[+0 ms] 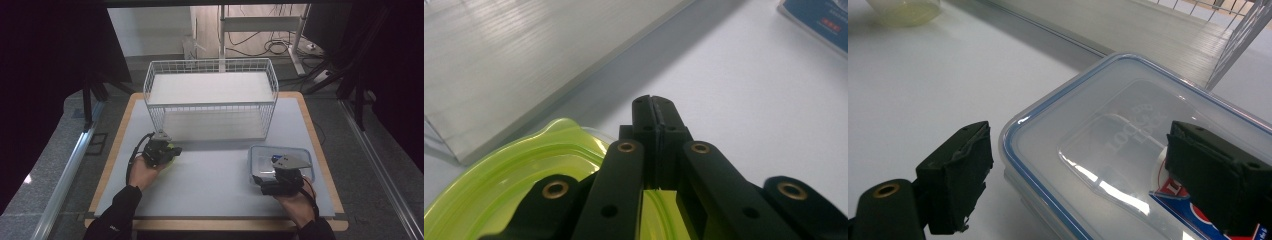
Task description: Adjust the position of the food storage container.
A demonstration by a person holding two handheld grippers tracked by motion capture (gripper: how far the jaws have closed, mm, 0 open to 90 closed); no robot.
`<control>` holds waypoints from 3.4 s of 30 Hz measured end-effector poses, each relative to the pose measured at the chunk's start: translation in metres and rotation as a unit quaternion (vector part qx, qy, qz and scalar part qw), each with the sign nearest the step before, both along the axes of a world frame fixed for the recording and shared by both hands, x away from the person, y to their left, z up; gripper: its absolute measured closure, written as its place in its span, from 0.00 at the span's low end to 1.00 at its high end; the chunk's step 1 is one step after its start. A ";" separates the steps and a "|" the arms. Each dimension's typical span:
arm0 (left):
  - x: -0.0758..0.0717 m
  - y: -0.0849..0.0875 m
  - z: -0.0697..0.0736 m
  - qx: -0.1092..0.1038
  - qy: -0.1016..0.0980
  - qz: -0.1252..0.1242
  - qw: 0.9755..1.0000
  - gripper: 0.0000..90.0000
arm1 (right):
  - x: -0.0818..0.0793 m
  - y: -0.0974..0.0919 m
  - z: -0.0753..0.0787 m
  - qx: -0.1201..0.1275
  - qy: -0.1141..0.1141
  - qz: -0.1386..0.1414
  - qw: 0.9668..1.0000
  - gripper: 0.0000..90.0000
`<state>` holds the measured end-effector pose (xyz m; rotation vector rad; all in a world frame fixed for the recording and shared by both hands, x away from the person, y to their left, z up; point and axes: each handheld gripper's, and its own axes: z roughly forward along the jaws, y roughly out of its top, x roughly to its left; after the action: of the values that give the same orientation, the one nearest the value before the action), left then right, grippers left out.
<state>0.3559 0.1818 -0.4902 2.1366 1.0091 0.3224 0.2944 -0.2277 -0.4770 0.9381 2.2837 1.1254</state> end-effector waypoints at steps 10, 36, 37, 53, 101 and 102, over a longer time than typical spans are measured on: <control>-0.007 0.029 0.000 0.014 0.000 0.042 0.999 1.00 | 0.000 -0.001 0.000 0.000 0.001 -0.002 1.000 0.13; -0.041 -0.024 -0.005 -0.036 -0.051 -0.055 0.997 0.98 | 0.014 -0.130 0.017 -0.012 0.043 -0.212 0.976 1.00; -0.041 -0.024 -0.005 -0.038 -0.052 -0.055 0.996 0.98 | 0.016 -0.131 0.014 -0.014 0.051 -0.214 0.975 1.00; -0.048 -0.031 -0.012 -0.034 -0.046 -0.055 0.997 0.99 | 0.025 -0.110 0.004 -0.006 0.076 -0.182 0.980 1.00; -0.055 -0.029 -0.024 -0.014 -0.017 0.021 1.000 1.00 | 0.032 0.028 -0.001 -0.015 0.083 -0.014 0.996 1.00; -0.055 -0.029 -0.024 -0.014 -0.017 0.021 1.000 1.00 | 0.031 0.028 -0.001 -0.015 0.083 -0.014 0.996 1.00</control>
<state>0.3005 0.1530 -0.5137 2.0807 1.0347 0.3625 0.3257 -0.2001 -0.4783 1.0834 2.4030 1.0331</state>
